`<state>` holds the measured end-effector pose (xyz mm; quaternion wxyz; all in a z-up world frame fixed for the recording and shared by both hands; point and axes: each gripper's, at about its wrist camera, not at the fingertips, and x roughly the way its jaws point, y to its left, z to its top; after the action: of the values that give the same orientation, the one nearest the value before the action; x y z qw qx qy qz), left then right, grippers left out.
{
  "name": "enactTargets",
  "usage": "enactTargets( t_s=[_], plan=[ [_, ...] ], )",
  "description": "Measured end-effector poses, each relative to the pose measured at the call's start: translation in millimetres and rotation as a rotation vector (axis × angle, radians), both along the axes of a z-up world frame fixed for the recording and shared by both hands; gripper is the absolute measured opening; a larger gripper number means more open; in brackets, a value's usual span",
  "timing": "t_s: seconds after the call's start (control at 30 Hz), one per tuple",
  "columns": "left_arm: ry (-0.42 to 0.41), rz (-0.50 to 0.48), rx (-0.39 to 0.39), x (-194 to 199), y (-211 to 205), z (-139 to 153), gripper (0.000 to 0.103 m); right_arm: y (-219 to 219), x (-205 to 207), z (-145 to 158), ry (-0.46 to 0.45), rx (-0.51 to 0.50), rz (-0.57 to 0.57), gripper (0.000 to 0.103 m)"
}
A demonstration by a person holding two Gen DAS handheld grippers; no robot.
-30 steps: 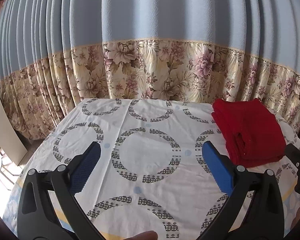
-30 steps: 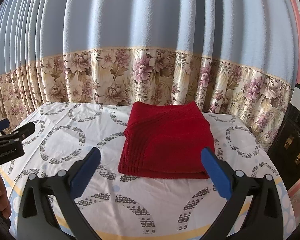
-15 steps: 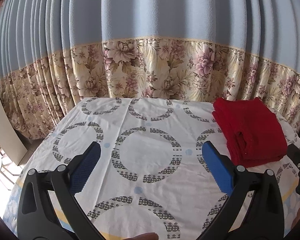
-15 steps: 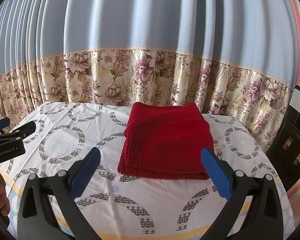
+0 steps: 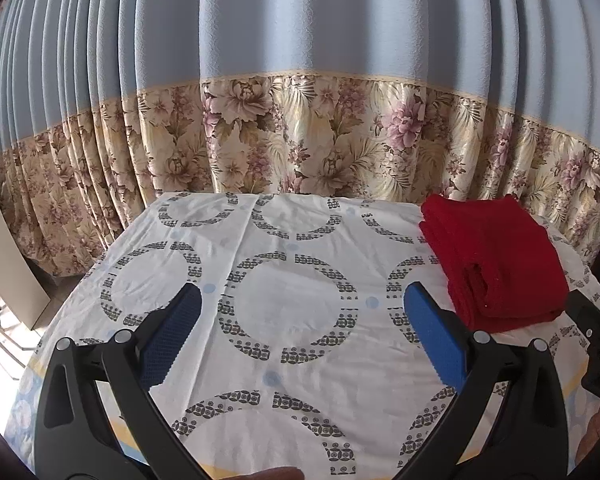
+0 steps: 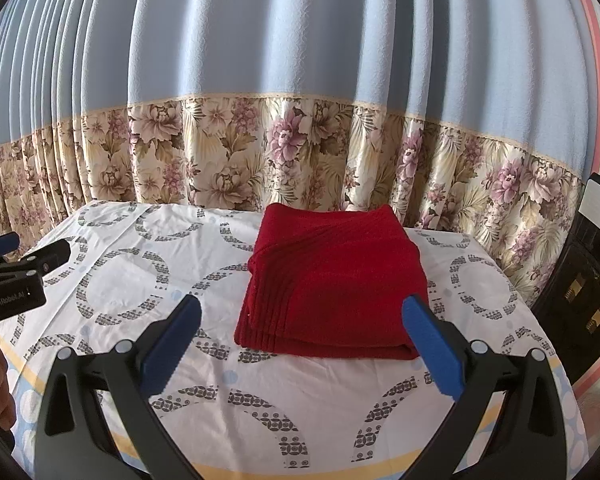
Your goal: Fold small clothes
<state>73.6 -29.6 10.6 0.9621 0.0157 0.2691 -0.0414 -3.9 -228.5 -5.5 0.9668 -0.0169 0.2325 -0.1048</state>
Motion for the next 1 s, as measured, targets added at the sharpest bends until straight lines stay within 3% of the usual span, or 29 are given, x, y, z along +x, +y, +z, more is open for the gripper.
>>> enactTargets(
  t_s=[1.0],
  plan=[
    [0.007,0.032,0.015,3.4,1.9,-4.2,0.1,-1.9,0.5,0.4,-0.007,-0.007,0.004,0.101]
  ],
)
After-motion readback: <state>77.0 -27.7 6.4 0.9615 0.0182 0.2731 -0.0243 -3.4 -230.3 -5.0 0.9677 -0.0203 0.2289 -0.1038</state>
